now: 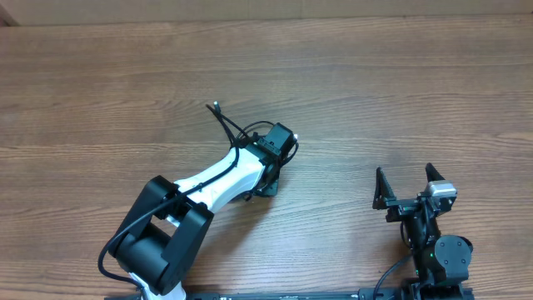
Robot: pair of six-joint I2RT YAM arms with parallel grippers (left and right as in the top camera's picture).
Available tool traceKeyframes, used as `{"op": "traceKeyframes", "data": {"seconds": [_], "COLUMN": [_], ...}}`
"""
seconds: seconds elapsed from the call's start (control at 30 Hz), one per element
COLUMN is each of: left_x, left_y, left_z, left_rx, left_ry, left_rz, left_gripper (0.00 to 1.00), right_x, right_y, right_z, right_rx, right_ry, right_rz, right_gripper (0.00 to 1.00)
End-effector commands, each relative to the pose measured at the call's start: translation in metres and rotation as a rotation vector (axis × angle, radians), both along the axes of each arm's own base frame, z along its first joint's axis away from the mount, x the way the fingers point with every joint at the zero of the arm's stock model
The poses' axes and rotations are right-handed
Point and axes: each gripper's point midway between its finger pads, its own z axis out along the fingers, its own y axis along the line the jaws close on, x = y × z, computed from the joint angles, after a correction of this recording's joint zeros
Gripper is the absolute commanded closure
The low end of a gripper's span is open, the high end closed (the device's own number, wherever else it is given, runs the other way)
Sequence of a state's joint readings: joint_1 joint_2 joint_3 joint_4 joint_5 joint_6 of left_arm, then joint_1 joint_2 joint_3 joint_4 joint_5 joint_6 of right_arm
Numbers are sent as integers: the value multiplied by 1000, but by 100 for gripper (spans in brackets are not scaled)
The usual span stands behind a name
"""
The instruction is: Untangle cables
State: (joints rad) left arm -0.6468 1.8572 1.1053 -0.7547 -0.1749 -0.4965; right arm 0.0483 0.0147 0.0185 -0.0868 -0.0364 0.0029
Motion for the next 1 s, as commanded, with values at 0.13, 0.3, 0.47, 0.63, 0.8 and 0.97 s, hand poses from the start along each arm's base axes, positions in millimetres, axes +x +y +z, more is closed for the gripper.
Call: {"op": "traceKeyframes", "data": {"seconds": [0.13,0.3,0.47,0.63,0.8,0.97], "left_x": [4,12,9,-6,-9,10], "left_y": [5,-1,-12,-66,-93,-89], "left_z": [19,57,91,106,111,110], "left_rx": [32,27,-41,-322,-435,-407], "left_ry": [-16,-20,8,180,230,112], "left_rz": [31,81,305,383,426,428], "left_gripper": [96,96,96,96,72,0], "right_x": [0,0,0,0,0,0], "right_y": [-1,-1,-1,-1,-1,-1], "right_z": [-2,-2,-2,-2,-2,-2], "right_rx": [-5,-5,-5,-5,-5,-5], "right_ry": [-5,-4,-5,-5,-5,-5], "right_rz": [-6,-6,-6,-6,-6,-6], "right_gripper": [0,0,0,0,0,0]}}
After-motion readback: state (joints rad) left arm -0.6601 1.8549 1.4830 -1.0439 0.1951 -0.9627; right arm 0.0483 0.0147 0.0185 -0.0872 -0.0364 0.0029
